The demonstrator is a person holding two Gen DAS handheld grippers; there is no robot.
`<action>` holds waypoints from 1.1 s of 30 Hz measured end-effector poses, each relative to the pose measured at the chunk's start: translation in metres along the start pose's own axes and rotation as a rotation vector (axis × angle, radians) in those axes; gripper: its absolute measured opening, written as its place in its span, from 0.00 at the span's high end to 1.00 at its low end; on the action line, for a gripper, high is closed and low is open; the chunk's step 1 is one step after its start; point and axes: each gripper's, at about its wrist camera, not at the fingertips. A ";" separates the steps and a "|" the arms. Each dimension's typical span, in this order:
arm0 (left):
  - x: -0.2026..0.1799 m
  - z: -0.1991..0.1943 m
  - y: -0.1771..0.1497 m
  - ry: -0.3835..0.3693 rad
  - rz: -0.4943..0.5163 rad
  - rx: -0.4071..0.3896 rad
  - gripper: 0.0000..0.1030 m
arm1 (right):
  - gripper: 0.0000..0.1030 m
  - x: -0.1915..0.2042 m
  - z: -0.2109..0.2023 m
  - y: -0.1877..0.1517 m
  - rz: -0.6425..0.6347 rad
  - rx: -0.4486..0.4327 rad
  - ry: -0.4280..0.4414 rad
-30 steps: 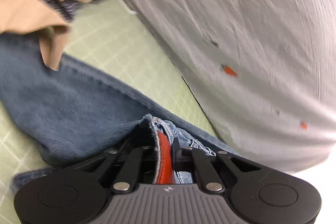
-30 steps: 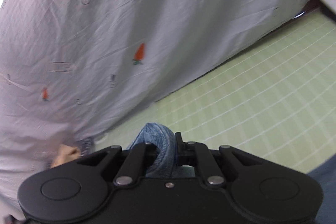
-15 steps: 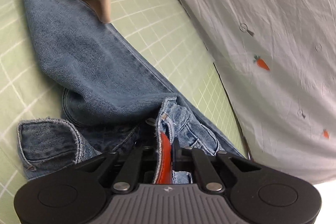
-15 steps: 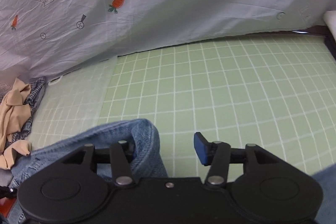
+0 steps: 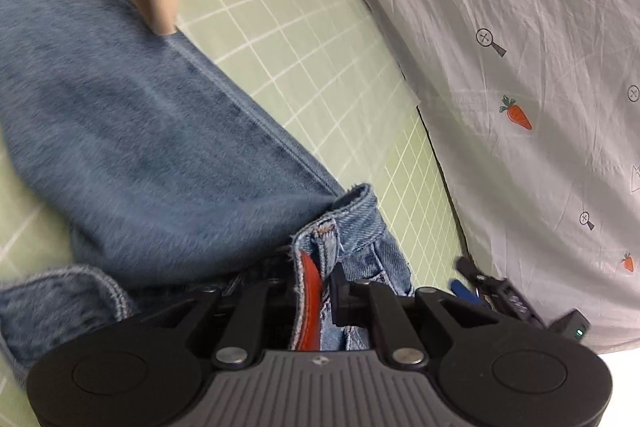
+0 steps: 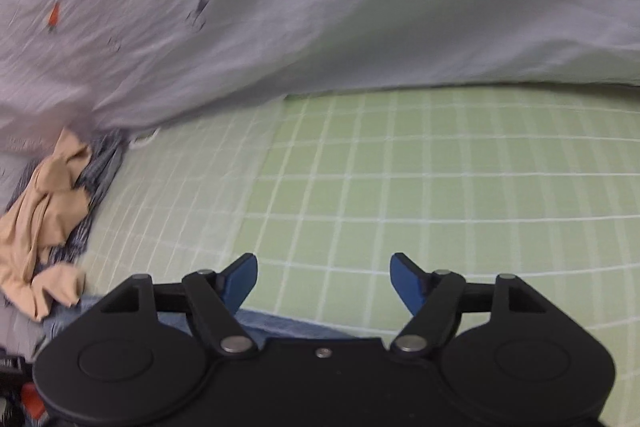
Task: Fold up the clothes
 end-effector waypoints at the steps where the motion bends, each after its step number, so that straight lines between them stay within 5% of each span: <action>1: 0.000 0.002 0.003 -0.001 -0.002 0.002 0.89 | 0.29 0.010 0.009 -0.001 -0.037 0.018 0.023; 12: 0.007 0.012 0.011 -0.005 -0.053 0.005 0.88 | 0.39 0.083 0.057 -0.019 -0.352 0.155 0.182; 15: 0.006 0.013 0.011 0.001 -0.052 0.005 0.88 | 0.60 0.088 0.054 -0.023 -0.420 0.128 0.176; 16: 0.005 0.011 0.010 0.004 -0.046 0.003 0.88 | 0.84 0.083 0.051 -0.023 -0.396 0.118 0.181; 17: 0.004 0.010 0.010 0.007 -0.038 0.001 0.88 | 0.92 0.078 0.047 -0.024 -0.372 0.108 0.185; 23: -0.014 -0.009 0.005 -0.009 0.018 -0.060 0.93 | 0.97 0.047 0.024 -0.030 -0.213 0.044 0.208; 29: -0.013 -0.026 0.006 0.014 0.007 -0.097 0.93 | 0.98 -0.046 -0.035 -0.055 0.002 -0.108 -0.007; 33: -0.010 -0.034 0.010 0.020 -0.007 -0.130 0.94 | 0.98 -0.124 -0.083 -0.077 0.248 -0.213 -0.275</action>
Point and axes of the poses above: each gripper's, at about its wrist camera, not at the fingertips, and z roughly the way its jaws point, x to its left, y to its top, and after that the axes turned 13 degrees about -y, right-handed
